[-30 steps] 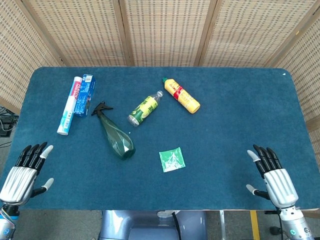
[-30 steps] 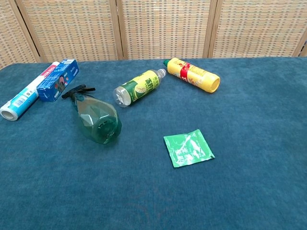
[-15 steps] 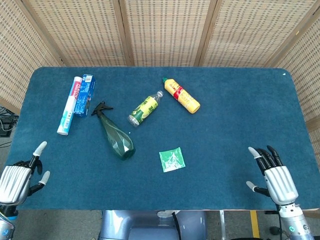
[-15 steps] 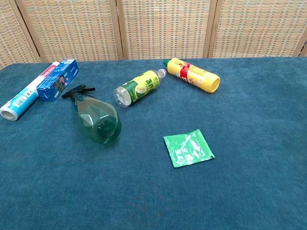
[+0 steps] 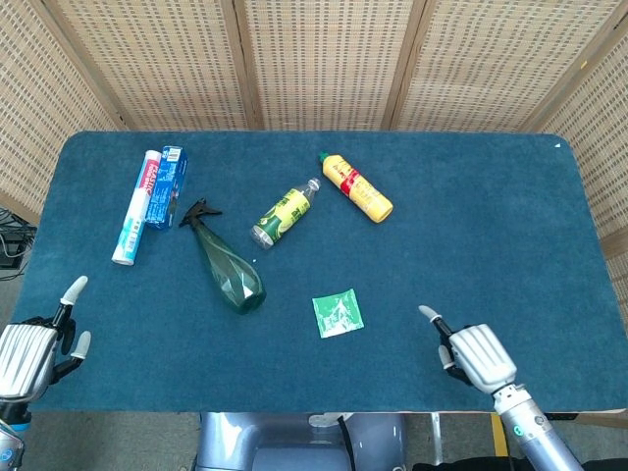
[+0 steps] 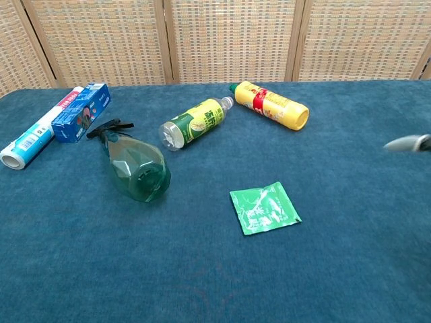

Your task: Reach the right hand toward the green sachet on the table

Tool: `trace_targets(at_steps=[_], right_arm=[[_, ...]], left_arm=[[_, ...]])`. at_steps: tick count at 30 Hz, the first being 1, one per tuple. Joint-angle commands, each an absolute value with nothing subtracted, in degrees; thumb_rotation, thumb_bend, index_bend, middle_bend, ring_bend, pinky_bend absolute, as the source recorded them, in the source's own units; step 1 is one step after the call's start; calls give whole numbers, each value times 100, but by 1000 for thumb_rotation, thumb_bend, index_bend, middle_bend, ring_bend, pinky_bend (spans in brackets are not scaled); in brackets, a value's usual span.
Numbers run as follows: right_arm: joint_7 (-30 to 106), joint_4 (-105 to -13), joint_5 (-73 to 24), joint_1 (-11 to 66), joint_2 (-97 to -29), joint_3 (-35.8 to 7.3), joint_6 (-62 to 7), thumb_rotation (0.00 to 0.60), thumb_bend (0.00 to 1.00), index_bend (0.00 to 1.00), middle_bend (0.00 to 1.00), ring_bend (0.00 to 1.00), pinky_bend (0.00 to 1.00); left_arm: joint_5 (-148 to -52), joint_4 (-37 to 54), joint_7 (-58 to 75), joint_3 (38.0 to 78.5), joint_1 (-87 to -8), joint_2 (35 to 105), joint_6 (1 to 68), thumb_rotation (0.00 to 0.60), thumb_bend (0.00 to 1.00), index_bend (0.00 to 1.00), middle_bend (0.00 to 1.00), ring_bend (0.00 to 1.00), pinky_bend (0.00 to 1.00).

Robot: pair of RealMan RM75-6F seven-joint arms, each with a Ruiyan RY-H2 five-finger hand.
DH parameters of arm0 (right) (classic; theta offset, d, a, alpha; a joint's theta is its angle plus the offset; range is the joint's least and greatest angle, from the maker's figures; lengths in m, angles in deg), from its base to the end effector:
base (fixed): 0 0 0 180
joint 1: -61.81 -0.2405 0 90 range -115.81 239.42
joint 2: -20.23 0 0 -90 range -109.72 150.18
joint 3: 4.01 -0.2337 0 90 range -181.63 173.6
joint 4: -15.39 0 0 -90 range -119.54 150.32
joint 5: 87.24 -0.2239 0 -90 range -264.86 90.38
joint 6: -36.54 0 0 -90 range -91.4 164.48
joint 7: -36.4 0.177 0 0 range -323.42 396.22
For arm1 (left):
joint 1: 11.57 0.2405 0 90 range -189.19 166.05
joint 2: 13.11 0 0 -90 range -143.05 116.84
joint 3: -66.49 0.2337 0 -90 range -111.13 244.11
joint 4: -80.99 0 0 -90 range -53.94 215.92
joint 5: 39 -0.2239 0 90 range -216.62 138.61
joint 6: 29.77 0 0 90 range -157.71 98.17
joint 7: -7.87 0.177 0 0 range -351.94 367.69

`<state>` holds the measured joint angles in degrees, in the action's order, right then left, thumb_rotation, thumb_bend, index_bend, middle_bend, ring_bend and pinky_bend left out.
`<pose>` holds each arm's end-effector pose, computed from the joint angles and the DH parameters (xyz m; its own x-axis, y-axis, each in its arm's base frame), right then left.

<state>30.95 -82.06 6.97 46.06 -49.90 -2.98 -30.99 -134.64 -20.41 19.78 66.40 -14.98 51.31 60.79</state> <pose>-0.2187 -0.2258 0.0299 0.4091 -0.2889 0.8656 -0.8837 -0.3620 0.2968 -0.2373 0.1909 0.1220 0.4352 -0.0574 0.8985 0.8865 -0.1471 -0.4388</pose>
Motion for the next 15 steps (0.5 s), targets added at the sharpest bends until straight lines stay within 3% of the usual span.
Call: trace_targets(at_steps=[1,4,6,15], right_arm=[[2605,-8607,337,4295,-5056,-320,-2602,600,810,72,775,859,715],[2377,-8740,113,4159,-5217,-413,-2396,600,814,102,775,859,715],[2181,-8813,-106,4051,-5325,-497,-2236,600,824,112,774,859,715],[1526,-8917,-948,3674,-5695,-765,-1839,600,845,158,774,859,715]], left_arm=[[-13469,-2019,1917,6635,-1499,5128,6090,600,522,0,715,710,684],[-13461,-1976,1826,6597,-1489,5149,6156,600,522,0,449,509,500],[-13469,-1941,1804,6590,-1487,5166,6172,600,522,0,381,457,459],[-13453,-1960,1806,6608,-1489,5150,6127,600,522,0,355,439,454]])
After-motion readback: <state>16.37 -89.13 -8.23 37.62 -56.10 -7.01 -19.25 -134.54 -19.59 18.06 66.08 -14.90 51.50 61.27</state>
